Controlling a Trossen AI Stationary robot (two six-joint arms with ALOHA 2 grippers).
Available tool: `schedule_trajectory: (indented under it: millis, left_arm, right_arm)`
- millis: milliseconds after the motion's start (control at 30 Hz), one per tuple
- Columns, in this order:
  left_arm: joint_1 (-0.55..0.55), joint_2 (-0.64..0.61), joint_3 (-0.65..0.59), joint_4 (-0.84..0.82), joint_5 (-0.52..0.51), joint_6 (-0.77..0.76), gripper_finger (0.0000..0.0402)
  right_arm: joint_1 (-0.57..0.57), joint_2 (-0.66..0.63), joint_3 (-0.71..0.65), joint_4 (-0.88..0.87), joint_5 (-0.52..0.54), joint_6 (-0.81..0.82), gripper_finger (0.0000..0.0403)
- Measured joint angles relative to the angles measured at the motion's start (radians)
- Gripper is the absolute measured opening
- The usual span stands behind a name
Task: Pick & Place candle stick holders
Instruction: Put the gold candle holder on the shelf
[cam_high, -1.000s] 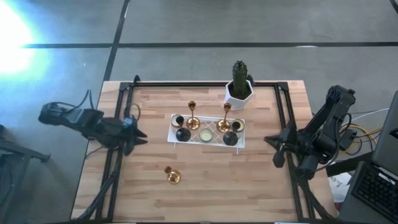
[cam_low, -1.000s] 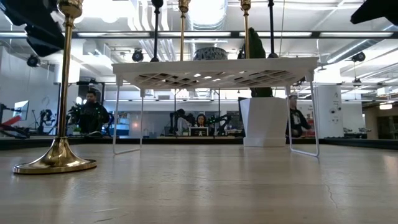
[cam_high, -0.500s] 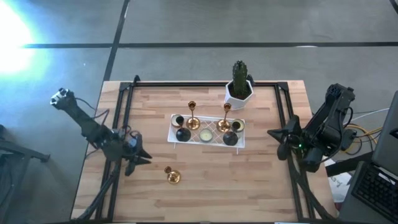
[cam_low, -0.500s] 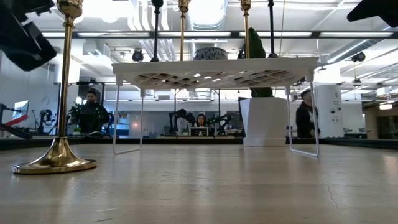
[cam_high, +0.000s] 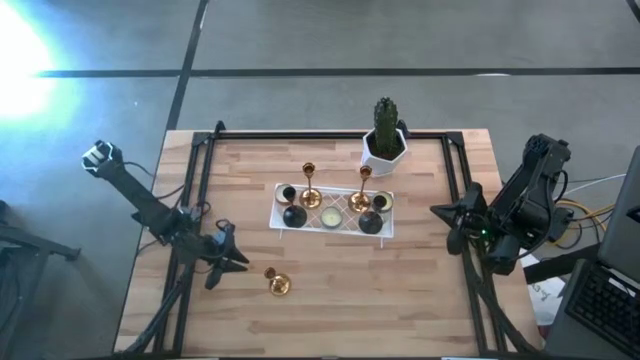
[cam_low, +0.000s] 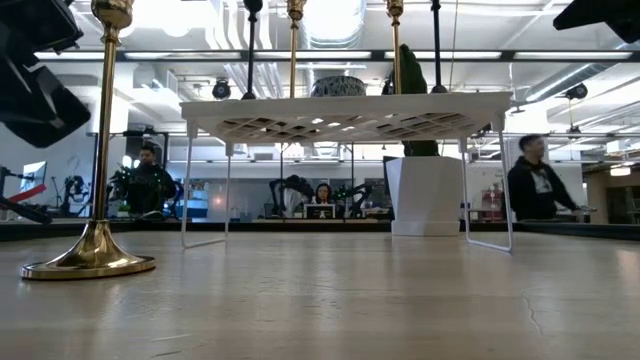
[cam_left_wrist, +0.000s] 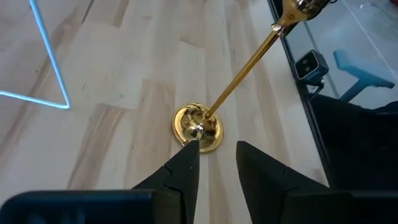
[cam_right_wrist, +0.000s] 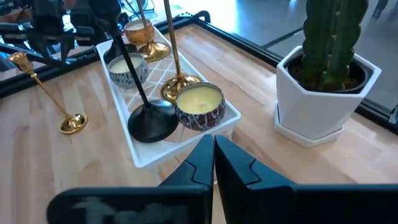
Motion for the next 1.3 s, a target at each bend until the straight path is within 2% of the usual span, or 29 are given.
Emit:
schedule_trajectory:
  millis: [133, 233, 400, 533, 633, 933, 1300]
  left_arm:
    - [0.001, -0.010, 0.006, -0.008, -0.020, 0.030, 0.0110]
    - [0.001, -0.027, 0.015, -0.018, -0.068, 0.031, 0.0110]
    - [0.001, -0.062, 0.038, -0.101, -0.152, 0.033, 0.0110]
    - [0.001, -0.093, 0.057, -0.179, -0.262, 0.034, 0.0110]
    - [0.001, -0.119, 0.069, -0.233, -0.352, 0.044, 0.0110]
    - [0.001, -0.202, 0.091, -0.282, -0.590, 0.148, 0.0110]
    - [0.002, -0.251, 0.121, -0.286, -0.695, 0.248, 0.0110]
  right_arm:
    - [0.000, 0.001, 0.000, 0.015, -0.001, 0.019, 0.0008]
    - [0.000, 0.002, 0.003, 0.090, -0.027, -0.034, 0.0008]
    - [0.000, 0.013, 0.003, 0.408, -0.064, -0.336, 0.0008]
    - [0.000, 0.054, 0.003, 0.684, -0.065, -0.610, 0.0008]
    - [0.000, 0.105, 0.004, 0.822, -0.066, -0.734, 0.0008]
    - [-0.024, 0.282, 0.004, 1.019, -0.107, -0.777, 0.0008]
    - [-0.069, 0.423, 0.004, 1.195, -0.110, -0.813, 0.0008]
